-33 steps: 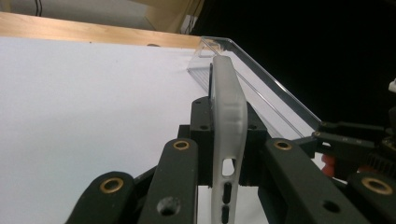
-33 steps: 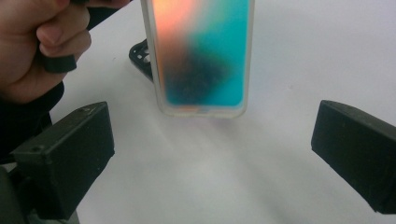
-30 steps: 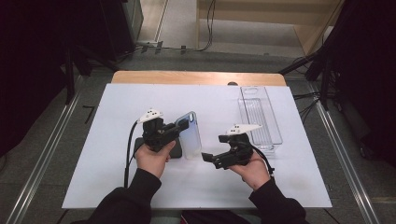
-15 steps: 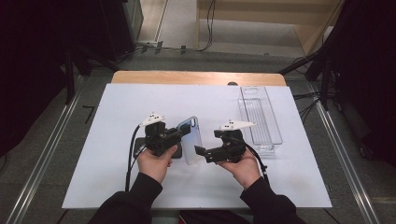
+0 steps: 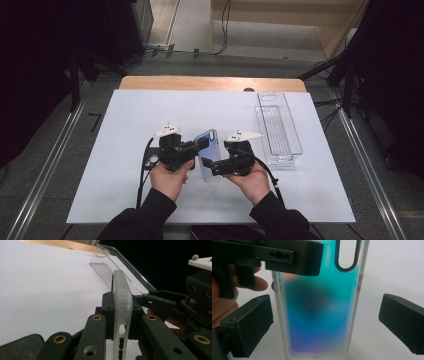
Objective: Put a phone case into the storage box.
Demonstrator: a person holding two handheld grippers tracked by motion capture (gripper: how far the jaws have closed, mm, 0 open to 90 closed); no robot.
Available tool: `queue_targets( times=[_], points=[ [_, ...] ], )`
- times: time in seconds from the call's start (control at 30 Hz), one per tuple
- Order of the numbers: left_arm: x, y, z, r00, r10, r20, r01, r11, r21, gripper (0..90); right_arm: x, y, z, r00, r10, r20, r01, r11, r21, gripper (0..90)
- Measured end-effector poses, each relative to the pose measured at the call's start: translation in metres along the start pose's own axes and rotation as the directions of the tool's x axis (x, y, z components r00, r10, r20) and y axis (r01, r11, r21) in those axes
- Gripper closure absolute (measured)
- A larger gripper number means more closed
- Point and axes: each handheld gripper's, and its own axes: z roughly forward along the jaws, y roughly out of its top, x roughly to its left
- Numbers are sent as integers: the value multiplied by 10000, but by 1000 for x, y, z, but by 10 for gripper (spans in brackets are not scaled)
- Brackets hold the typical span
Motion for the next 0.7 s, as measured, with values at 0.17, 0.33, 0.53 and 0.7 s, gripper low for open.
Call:
queue_targets(
  times=[0.17,0.33,0.53,0.7],
  points=[
    [-5,-2,2,9999,22,119,-23,9999,103,807,2,1,5,9999,32,-139,-33,10000,-59,0],
    [-7,-3,4,9998,80,184,-84,9997,229,806,2,0,7,9997,188,-185,-189,9998,-72,93],
    [-5,-2,3,9996,-17,288,12,9999,170,804,6,2,4,9999,-100,-127,98,9999,-137,152],
    [-3,0,0,9984,-231,513,225,9997,123,637,4,4,2,9999,-127,-20,127,9998,-142,153]
  ],
)
